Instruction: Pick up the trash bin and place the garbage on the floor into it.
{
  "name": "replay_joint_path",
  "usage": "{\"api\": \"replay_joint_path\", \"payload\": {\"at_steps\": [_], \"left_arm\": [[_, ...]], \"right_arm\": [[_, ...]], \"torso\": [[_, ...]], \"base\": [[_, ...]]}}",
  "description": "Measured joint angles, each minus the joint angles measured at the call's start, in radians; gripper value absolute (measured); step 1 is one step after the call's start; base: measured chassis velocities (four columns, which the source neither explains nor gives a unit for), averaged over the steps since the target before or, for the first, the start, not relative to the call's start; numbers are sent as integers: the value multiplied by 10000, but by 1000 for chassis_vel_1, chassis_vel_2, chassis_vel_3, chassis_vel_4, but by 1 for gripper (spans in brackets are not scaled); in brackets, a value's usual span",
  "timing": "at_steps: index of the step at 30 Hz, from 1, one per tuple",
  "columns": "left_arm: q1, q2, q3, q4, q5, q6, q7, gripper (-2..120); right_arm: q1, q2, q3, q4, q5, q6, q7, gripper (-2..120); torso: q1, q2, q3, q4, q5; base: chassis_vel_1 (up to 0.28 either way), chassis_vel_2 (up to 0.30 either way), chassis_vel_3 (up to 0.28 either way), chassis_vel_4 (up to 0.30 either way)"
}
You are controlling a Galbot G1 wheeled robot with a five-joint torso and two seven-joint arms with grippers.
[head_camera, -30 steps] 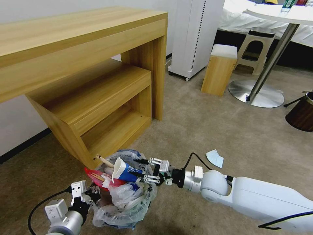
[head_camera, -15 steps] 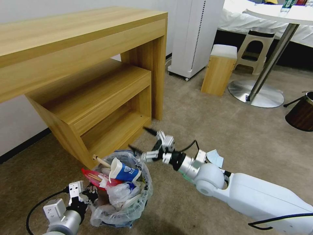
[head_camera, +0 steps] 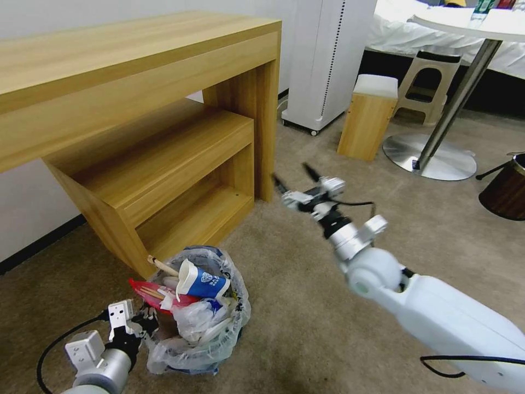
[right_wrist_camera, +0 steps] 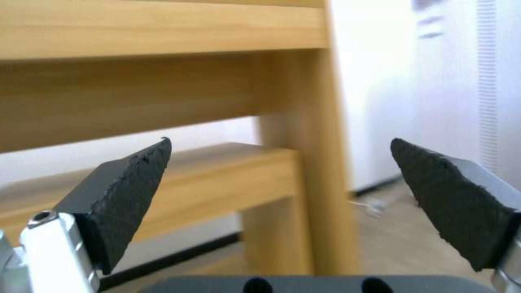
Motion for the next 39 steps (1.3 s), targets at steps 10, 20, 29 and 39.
{"api": "replay_joint_path", "payload": {"at_steps": [10, 20, 29, 39], "left_arm": [[-122, 96, -67, 135, -136, 11, -162, 0], [-140, 215, -78, 283, -132, 22, -167, 0], [-192, 266, -77, 353, -122, 21, -171, 0], [-197, 275, -17, 362, -98, 21, -180, 0]], "right_arm": [[-1860, -10, 1935, -586, -306, -56, 408, 100], [-2430, 260, 2659, -773, -830, -298, 991, 100], [-2709, 306, 2951, -854, -1135, -354, 1075, 100], [-3088, 472, 3218, -861, -1418, -374, 1116, 100]], "torso": [[0, 0, -1, -1, 0], [0, 0, 0, 1, -1], [1, 0, 0, 2, -1], [0, 0, 0, 2, -1]], "base": [[0, 0, 0, 0], [0, 0, 0, 0], [0, 0, 0, 0], [-56, -47, -45, -54]]}}
